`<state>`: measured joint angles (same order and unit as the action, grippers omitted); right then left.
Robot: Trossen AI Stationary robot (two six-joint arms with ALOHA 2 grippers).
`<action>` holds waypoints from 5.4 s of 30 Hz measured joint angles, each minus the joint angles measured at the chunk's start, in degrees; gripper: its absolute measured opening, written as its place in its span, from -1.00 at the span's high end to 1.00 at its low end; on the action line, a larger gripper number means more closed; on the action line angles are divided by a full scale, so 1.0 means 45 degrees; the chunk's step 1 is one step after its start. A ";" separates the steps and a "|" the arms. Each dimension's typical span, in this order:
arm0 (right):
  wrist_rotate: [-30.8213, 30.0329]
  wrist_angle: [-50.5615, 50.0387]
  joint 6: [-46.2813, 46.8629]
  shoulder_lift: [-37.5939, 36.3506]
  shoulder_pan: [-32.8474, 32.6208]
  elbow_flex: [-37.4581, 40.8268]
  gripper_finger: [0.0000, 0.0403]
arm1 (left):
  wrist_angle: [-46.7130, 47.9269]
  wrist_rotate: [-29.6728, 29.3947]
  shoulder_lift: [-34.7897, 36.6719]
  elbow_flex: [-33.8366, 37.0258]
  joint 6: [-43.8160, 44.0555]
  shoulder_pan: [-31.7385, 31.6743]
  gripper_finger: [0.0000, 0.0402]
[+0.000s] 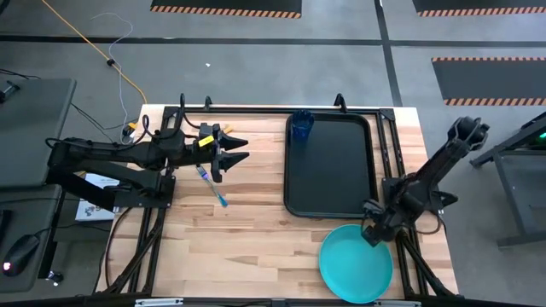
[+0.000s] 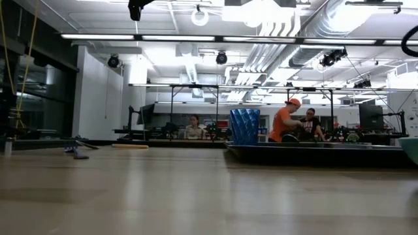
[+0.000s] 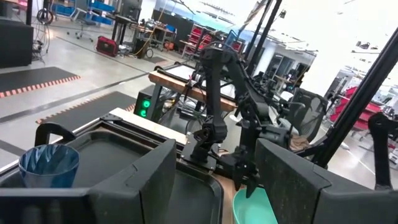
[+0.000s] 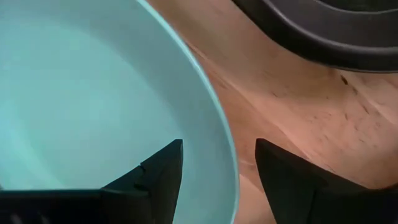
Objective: Pick and place plate/cup/fork/spoon on tray
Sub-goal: Put the blue plate on the black tray to the bottom of the blue cup, then put the blue fork on the black tray to bottom of the blue plate
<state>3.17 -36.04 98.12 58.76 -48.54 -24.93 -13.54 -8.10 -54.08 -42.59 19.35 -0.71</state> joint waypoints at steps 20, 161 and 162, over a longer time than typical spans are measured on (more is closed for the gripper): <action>0.0414 0.6081 -0.3281 -0.1024 -0.0052 -0.0281 0.97 | -0.0037 0.0000 0.0000 0.0000 0.0000 -0.0001 -0.04; -0.5785 0.3516 -0.6620 -0.2165 0.8696 -0.2817 -0.14 | 1.2555 -0.6060 -0.2877 -0.1704 1.2855 0.2836 0.98; -0.5393 0.4103 -0.7204 -0.2165 0.8696 -0.2817 -0.14 | 1.2132 -0.5805 -0.2881 -0.2096 1.1754 0.2730 0.98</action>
<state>-21.10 -17.58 65.70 49.01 -9.41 -37.60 41.05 -34.22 -67.05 -52.02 72.25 11.57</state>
